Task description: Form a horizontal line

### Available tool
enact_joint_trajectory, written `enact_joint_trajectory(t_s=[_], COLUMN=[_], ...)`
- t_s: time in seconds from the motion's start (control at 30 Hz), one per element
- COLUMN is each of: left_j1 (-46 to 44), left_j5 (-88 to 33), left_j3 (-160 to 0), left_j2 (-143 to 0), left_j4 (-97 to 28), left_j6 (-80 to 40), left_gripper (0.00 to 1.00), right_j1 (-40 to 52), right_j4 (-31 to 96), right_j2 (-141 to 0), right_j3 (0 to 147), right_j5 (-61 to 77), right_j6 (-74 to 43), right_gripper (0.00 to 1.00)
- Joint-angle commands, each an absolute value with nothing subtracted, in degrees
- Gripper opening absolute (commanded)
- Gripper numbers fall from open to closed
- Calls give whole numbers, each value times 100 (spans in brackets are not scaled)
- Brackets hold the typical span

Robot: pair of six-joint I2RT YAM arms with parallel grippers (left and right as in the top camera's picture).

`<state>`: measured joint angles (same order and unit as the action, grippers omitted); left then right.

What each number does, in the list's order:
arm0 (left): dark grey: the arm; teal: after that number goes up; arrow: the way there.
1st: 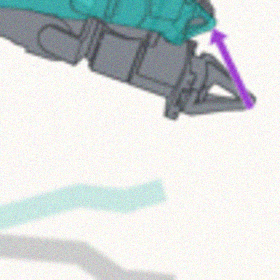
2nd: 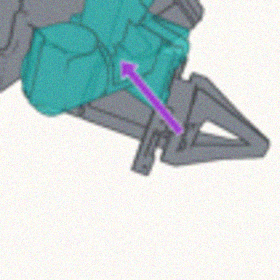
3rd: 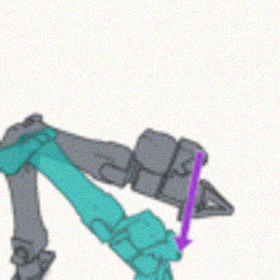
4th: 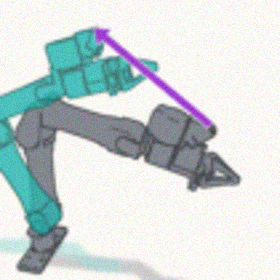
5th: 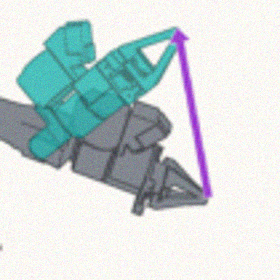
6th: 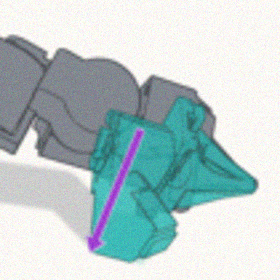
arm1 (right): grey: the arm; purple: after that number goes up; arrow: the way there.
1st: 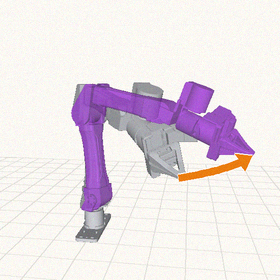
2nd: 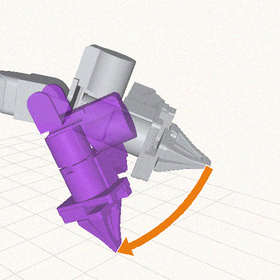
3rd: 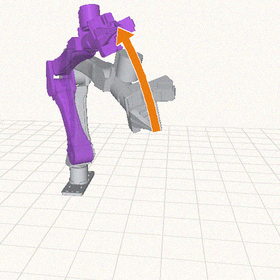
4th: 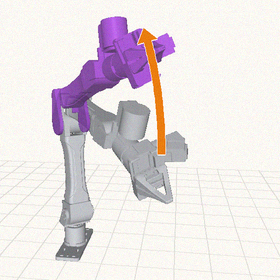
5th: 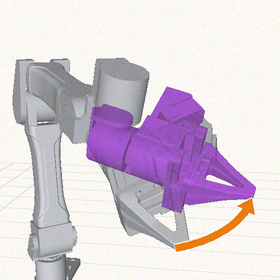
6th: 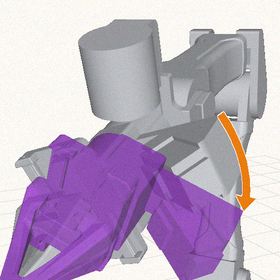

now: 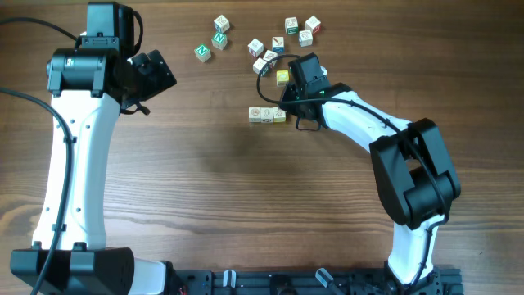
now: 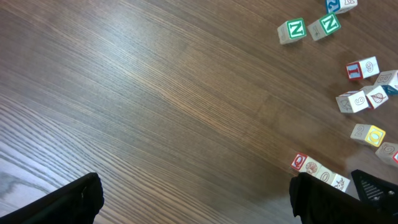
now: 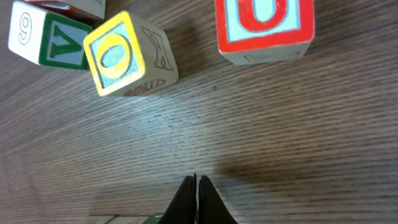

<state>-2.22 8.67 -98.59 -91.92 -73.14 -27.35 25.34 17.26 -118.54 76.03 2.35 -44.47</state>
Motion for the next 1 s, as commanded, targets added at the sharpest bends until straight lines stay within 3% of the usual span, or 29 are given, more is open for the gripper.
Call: enact_joint_trajectory(t_s=[0.0,0.97], left_j1=[-202,-202], left_j5=[838,838], left_j3=[-9845,-9845], left_j2=[-9161,-9161], left_j4=[-7312,-7312], left_j6=[-2786,-2786], left_gripper=[100,100], right_j1=[2554,2554], right_j4=[1715,2152], right_j2=[-11981,-11981], right_j3=[7542,7542], right_j5=[416,698], right_j6=[-4189,-4215], right_gripper=[4,5])
